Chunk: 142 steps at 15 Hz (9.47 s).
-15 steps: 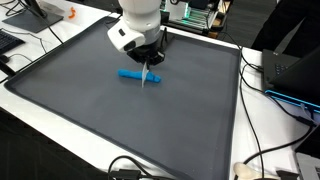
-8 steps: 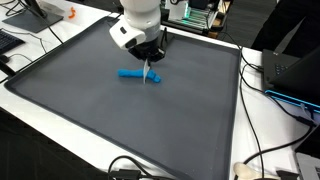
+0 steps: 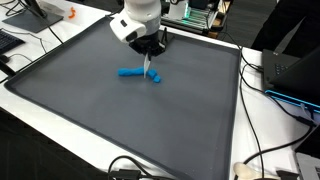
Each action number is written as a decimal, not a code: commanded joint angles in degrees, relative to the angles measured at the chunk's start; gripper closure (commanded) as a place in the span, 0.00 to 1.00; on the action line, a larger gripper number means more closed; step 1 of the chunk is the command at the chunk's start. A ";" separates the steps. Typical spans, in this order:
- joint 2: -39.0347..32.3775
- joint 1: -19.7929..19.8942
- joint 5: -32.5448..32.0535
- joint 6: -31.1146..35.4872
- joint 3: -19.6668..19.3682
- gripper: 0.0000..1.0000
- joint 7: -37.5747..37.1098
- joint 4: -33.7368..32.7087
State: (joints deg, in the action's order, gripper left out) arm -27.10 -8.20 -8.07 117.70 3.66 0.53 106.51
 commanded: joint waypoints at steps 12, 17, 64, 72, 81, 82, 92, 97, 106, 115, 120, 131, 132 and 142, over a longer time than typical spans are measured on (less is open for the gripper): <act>3.93 1.67 -0.76 0.74 -0.01 0.99 2.49 0.70; 2.31 1.44 -2.29 2.04 -0.17 0.99 2.93 -0.16; -1.34 2.69 -5.13 4.24 -0.06 0.99 7.49 3.13; -0.26 3.28 -4.21 3.75 0.26 0.99 9.37 3.42; 2.77 3.44 -3.09 -0.34 0.48 0.99 10.34 3.15; 3.22 3.51 -2.90 -0.08 0.53 0.99 10.41 3.22; 4.27 3.50 -4.86 1.41 -0.30 0.99 10.16 1.28; 2.06 2.91 -7.86 1.05 -0.75 0.99 10.38 -1.56; -2.53 2.49 -9.50 0.43 -0.66 0.99 11.63 -6.68; -6.31 1.94 -10.54 0.73 -0.91 0.99 12.35 -9.09; -7.62 1.73 -11.03 0.99 -0.97 0.99 12.40 -9.04; -7.21 2.31 -10.69 1.02 -1.03 0.99 12.53 -6.00; -6.85 2.46 -10.51 1.23 -0.98 0.99 12.56 -5.37; -2.41 3.98 -9.38 4.03 -0.80 0.99 12.57 2.01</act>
State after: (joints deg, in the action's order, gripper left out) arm -30.88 -5.14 -17.90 120.64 3.05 12.68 103.25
